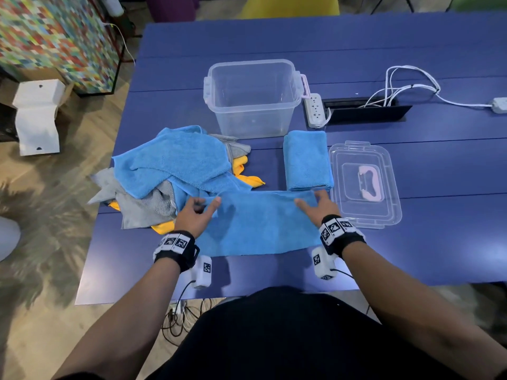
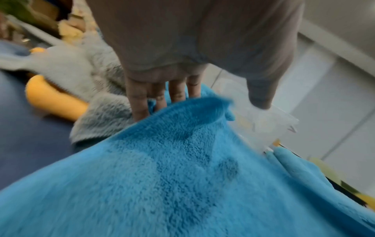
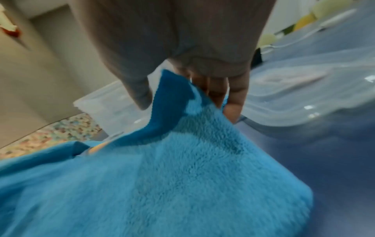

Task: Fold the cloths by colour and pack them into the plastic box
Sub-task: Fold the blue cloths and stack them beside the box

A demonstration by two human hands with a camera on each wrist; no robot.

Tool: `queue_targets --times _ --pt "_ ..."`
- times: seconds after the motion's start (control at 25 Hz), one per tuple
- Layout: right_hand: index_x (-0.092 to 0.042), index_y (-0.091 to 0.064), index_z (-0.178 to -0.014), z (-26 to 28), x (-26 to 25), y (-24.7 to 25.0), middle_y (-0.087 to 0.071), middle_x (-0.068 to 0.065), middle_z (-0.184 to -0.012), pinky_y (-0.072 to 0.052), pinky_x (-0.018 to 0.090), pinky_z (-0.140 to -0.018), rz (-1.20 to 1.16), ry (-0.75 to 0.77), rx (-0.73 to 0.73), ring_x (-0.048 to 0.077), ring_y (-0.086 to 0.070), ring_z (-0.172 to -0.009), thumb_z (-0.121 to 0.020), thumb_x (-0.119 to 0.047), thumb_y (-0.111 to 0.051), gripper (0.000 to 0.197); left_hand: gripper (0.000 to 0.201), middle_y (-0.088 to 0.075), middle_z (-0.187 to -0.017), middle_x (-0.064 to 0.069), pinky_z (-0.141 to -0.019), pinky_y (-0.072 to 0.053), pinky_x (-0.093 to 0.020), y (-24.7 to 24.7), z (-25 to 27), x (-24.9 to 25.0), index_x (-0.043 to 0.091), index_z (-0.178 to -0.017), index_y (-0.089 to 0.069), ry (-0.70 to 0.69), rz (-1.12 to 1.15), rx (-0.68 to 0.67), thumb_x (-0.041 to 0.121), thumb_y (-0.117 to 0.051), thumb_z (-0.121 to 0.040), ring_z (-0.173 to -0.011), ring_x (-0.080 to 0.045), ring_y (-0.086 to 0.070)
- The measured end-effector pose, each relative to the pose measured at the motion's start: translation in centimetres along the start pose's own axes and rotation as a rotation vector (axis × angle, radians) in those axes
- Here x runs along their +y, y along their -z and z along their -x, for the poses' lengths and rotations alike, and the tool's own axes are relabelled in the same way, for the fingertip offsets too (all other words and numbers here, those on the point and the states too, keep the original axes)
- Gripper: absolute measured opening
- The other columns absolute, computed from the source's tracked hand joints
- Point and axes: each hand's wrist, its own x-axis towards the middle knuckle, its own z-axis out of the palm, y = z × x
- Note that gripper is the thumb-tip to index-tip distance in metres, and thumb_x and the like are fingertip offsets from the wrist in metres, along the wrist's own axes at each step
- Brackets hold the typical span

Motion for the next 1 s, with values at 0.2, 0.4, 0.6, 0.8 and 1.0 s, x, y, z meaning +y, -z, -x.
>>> queue_targets --times 0.2,0.4,0.6,0.8,1.0 --pt "-0.011 -0.060 -0.116 -0.1 4.1 -1.4 -0.065 0.007 -0.107 -0.050 0.030 -0.077 0.185 -0.097 -0.070 0.026 -0.062 -0.095 -0.083 -0.027 -0.068 0.038 0.056 -0.059 -0.106 0.000 -0.088 -0.048 -0.023 -0.2 1.4 -5.1 0.014 -0.110 -0.060 -0.017 0.026 -0.087 0.045 -0.084 -0.069 -0.098 -0.014 -0.058" --pt "-0.017 -0.058 -0.115 0.6 3.9 -1.4 -0.064 0.006 -0.100 -0.049 0.029 -0.071 0.581 -0.203 -0.074 0.026 -0.062 -0.091 -0.082 -0.032 -0.060 0.037 0.056 -0.055 -0.104 0.001 -0.088 -0.050 -0.029 0.7 0.8 -7.2 0.025 -0.104 -0.059 -0.183 -0.356 -0.336 0.038 -0.087 -0.058 -0.092 -0.013 -0.058" --pt "-0.012 -0.046 -0.132 0.3 4.1 -2.6 -0.064 0.017 -0.108 -0.053 0.035 -0.071 0.362 -0.127 0.030 0.034 -0.063 -0.097 -0.086 -0.008 -0.048 0.046 0.018 -0.068 -0.086 -0.007 -0.070 -0.052 -0.033 -0.1 1.0 -5.9 0.015 -0.092 -0.064 -0.002 -0.444 -0.276 0.032 -0.068 -0.087 -0.083 -0.027 -0.066" --pt "-0.011 -0.041 -0.124 0.3 4.3 -2.3 -0.063 0.017 -0.107 -0.048 0.035 -0.071 0.329 -0.122 0.121 0.035 -0.063 -0.094 -0.087 -0.001 -0.046 0.039 0.061 -0.074 -0.078 -0.013 -0.056 -0.058 -0.033 0.3 1.9 -5.5 0.006 -0.093 -0.068 0.428 -0.262 -0.324 0.064 -0.051 -0.088 -0.062 -0.027 -0.071" --pt "-0.011 -0.041 -0.114 0.4 4.6 -2.1 -0.064 0.014 -0.101 -0.046 0.032 -0.068 0.242 -0.133 0.167 0.032 -0.063 -0.087 -0.085 -0.001 -0.047 0.031 0.061 -0.065 -0.069 -0.006 -0.071 -0.051 -0.034 -0.5 1.3 -6.4 0.010 -0.068 -0.058 0.186 -0.531 -0.112 0.065 -0.044 -0.090 -0.077 -0.027 -0.064"
